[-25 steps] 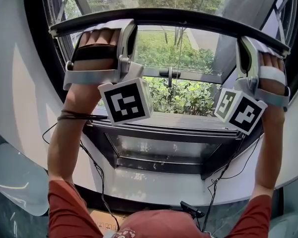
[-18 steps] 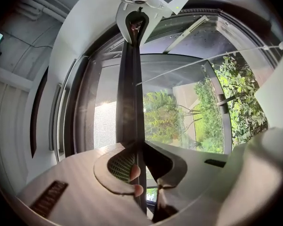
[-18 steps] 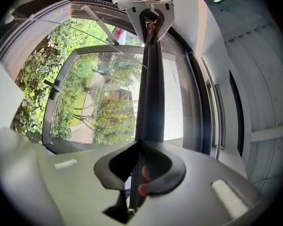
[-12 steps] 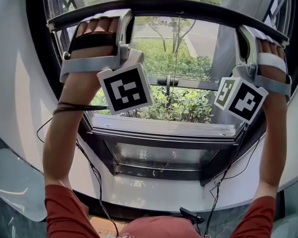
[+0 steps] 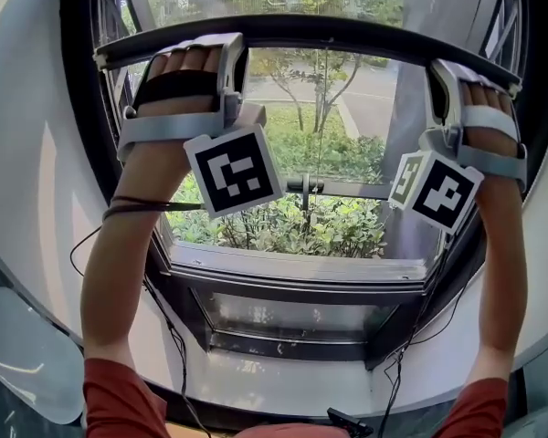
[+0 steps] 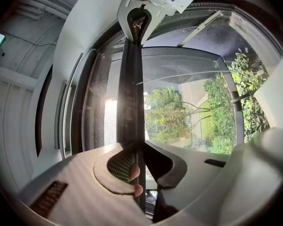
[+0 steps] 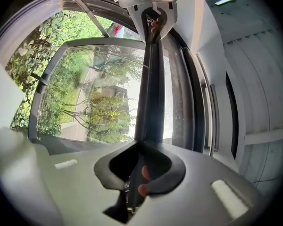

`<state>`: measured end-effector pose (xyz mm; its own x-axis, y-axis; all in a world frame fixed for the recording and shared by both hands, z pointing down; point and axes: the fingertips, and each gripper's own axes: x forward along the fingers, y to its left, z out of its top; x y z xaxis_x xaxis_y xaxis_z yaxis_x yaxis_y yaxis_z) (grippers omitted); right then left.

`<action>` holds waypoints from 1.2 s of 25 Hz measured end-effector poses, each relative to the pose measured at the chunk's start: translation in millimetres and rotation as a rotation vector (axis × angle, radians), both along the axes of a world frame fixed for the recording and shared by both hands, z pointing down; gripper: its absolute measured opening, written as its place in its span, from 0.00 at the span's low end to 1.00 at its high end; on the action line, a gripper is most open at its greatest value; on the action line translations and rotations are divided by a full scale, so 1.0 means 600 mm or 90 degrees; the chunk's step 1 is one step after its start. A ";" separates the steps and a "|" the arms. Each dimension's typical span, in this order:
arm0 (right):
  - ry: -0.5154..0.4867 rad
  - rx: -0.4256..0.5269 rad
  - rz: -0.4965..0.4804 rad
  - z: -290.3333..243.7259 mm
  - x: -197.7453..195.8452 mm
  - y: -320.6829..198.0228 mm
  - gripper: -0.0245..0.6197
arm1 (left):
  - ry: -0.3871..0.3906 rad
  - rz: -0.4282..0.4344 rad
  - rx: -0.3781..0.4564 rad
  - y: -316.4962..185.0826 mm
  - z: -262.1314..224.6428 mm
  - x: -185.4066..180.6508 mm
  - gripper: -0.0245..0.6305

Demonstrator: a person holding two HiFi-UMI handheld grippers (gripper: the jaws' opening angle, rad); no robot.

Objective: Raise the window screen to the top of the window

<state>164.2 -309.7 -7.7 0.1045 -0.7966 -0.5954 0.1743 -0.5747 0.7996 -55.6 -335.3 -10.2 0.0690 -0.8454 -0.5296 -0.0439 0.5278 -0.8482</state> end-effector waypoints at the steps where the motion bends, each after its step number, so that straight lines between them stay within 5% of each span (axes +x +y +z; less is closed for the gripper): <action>1: 0.002 0.001 0.001 -0.001 0.000 0.000 0.11 | -0.001 -0.001 0.002 0.000 -0.002 0.000 0.13; 30: -0.005 0.062 0.012 -0.186 0.000 -0.007 0.10 | 0.029 0.011 0.060 -0.010 -0.172 0.005 0.13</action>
